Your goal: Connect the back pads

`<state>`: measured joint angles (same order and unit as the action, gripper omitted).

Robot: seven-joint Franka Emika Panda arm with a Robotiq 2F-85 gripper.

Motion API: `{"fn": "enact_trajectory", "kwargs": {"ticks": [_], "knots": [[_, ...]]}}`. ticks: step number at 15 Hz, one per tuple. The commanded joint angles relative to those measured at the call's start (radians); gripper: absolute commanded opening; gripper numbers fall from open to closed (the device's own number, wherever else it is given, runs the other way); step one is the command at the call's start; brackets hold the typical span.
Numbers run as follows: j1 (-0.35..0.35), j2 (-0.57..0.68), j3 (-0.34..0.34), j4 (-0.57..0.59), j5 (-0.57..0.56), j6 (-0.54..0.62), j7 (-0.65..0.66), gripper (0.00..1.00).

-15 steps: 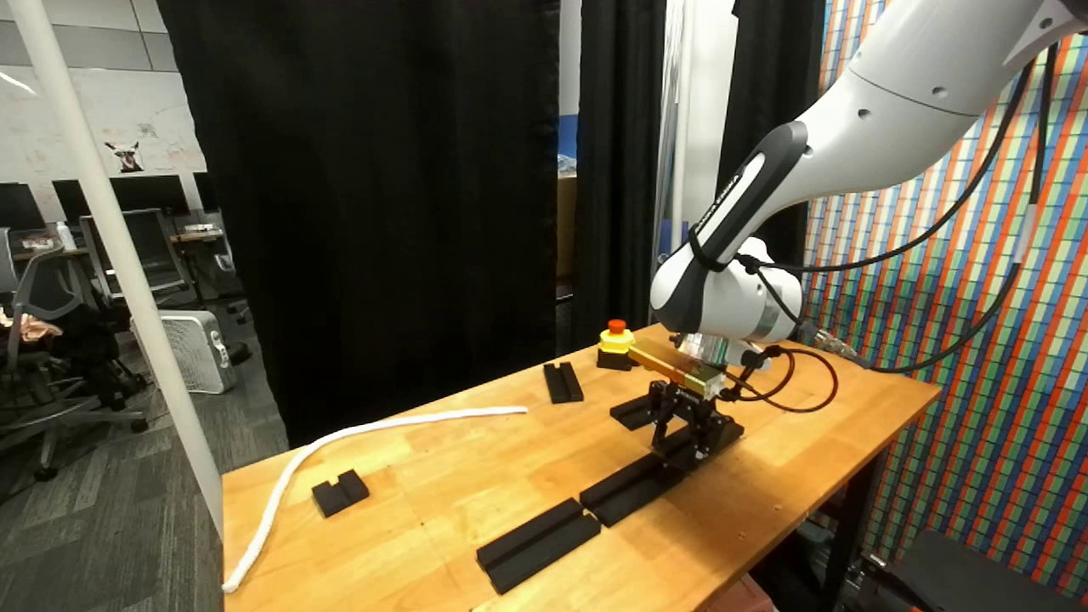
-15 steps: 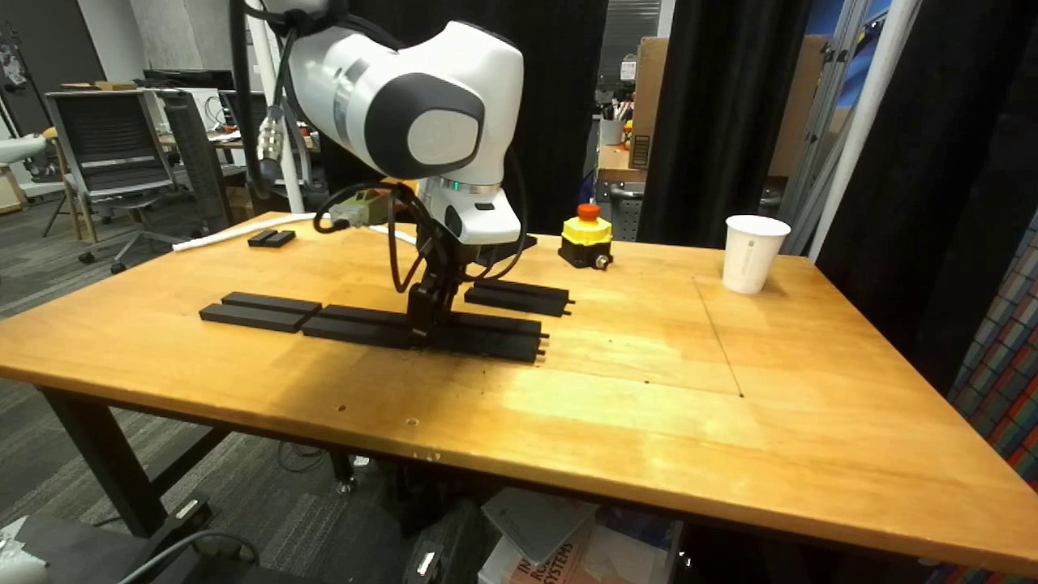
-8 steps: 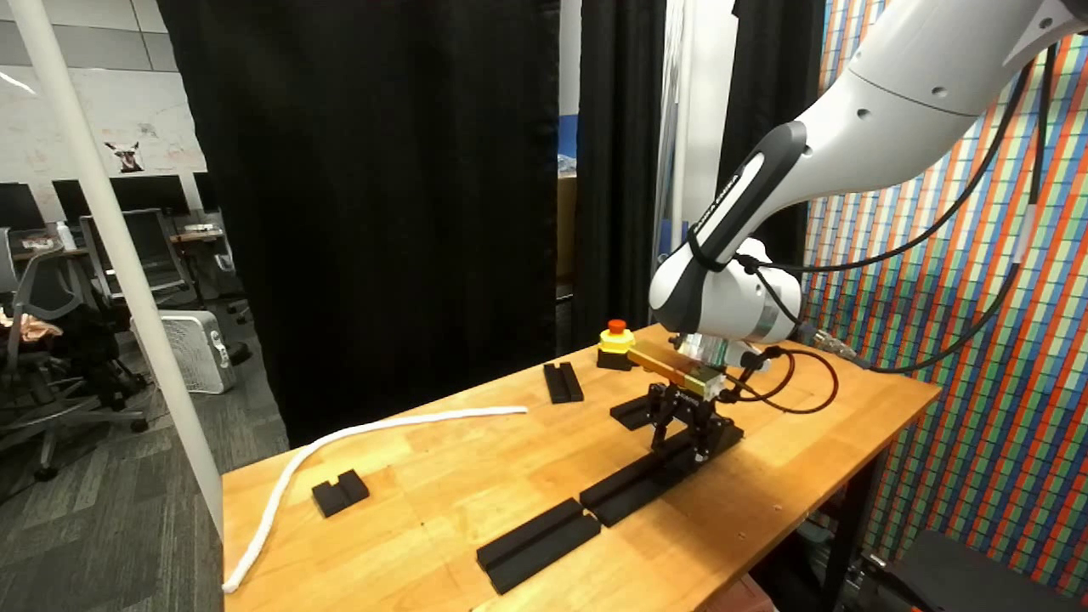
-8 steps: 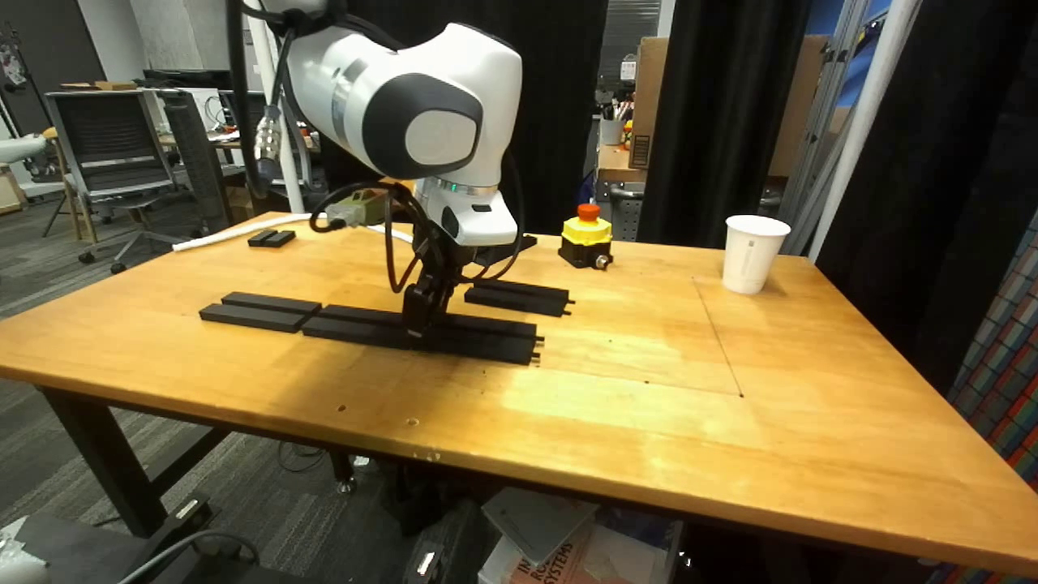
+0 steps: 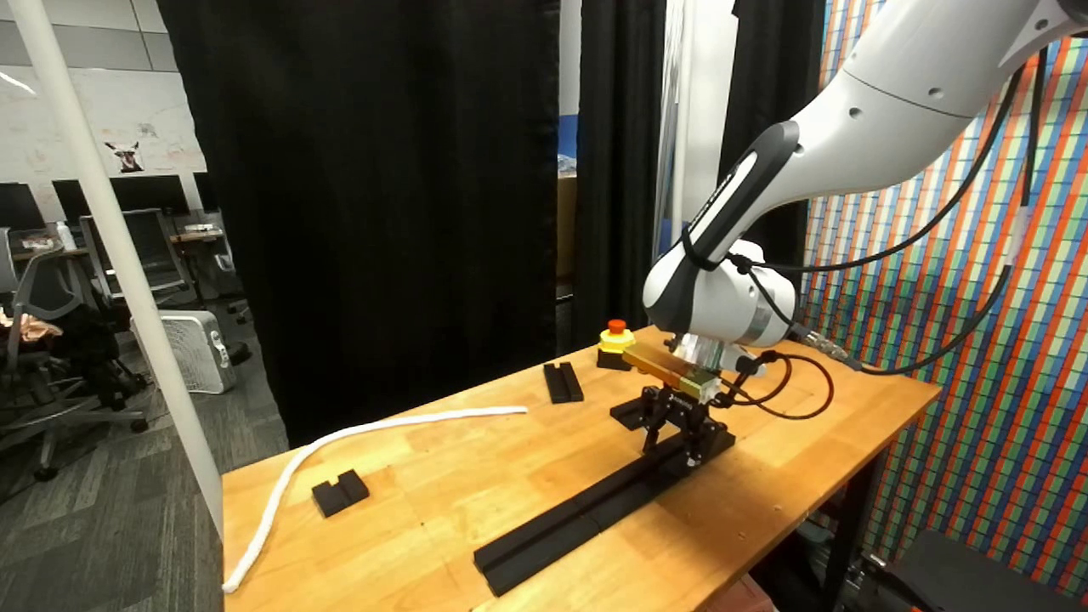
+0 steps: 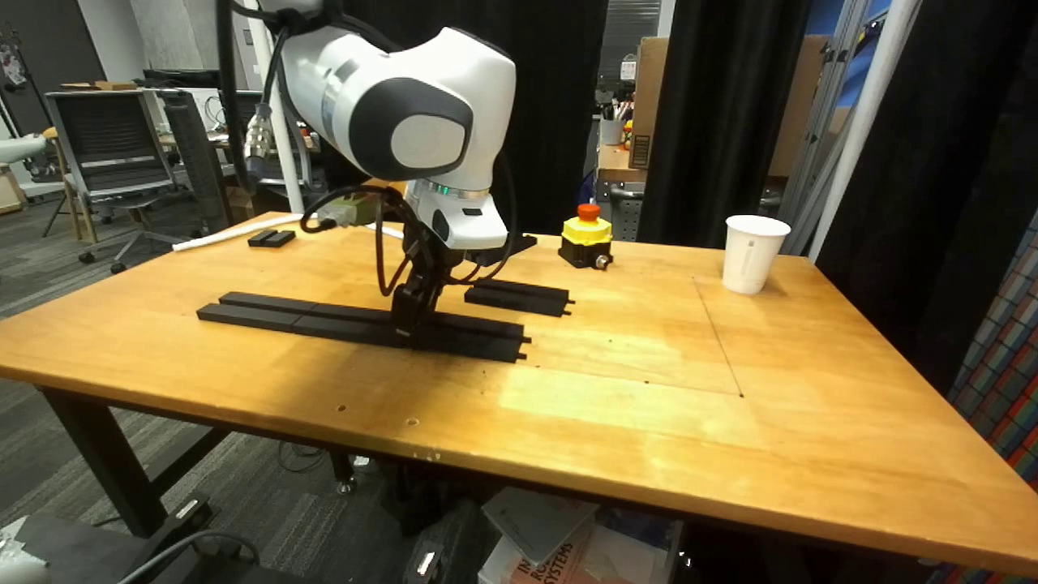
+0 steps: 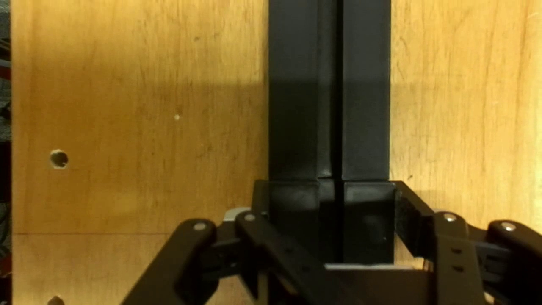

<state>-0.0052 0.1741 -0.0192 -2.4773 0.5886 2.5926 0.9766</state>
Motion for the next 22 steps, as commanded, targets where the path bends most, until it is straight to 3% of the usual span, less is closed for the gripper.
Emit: {"fn": "enact_trajectory", "kwargs": {"ticks": [1,22], "knots": [[-0.006,0.0,0.015,0.008,0.057,-0.006,-0.045,0.45],[-0.002,0.059,0.019,0.04,0.104,0.003,-0.084,0.45]]}}
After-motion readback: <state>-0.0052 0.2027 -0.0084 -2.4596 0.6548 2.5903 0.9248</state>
